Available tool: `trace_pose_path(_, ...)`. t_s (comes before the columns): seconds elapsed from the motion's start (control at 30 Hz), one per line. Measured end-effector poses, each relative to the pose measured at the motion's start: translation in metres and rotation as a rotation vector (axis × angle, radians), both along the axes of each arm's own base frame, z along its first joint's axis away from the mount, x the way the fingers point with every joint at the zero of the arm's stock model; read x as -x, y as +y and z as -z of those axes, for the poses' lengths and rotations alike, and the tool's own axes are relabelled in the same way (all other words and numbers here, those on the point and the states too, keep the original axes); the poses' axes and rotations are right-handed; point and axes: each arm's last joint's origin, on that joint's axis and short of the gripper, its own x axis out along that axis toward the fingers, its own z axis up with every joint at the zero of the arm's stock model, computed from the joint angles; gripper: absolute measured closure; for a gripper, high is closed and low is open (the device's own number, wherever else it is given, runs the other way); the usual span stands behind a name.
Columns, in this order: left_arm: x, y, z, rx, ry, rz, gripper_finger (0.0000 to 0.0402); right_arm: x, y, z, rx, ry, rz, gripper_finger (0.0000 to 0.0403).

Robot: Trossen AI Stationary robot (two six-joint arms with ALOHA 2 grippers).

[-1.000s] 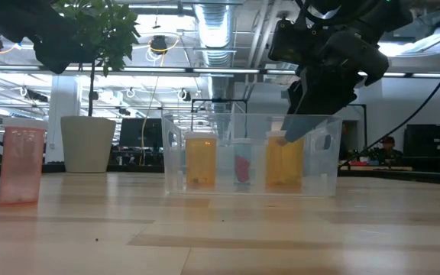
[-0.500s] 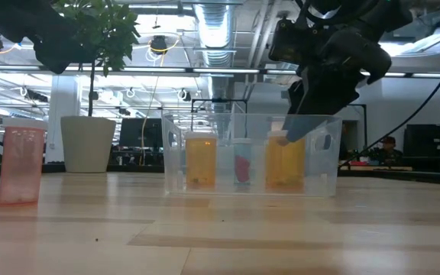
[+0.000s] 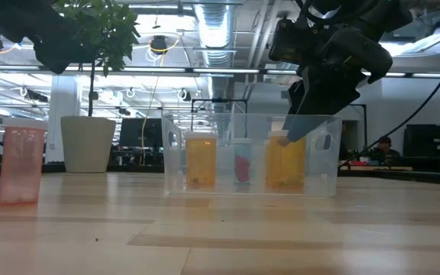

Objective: Pick and place medicine bottles into bin by pill shape (circle, oval)
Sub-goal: Put the orange capsule bottle into the bottom transparent bin

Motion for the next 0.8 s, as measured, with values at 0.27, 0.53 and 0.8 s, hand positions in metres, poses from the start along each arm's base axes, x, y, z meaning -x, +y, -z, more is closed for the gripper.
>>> trace_pose_path(0.27,-0.0001,0.0003,-0.0001,-0.003,-0.002,-0.007,0.0138,0.0002,0.0000,0.0002,0.002,0.002,-0.003,0.0172)
trace_pose_path(0.53,-0.0001,0.0003,-0.0001,-0.003,-0.002,-0.008,0.0120,0.0015,-0.0001,0.0016,0.000,0.016,-0.005,0.0122)
trace_pose_path(0.8,-0.0001,0.0003,-0.0001,-0.003,-0.002,-0.007,0.0119,0.0011,-0.0014,0.0015,0.001,0.015,-0.001,0.0109)
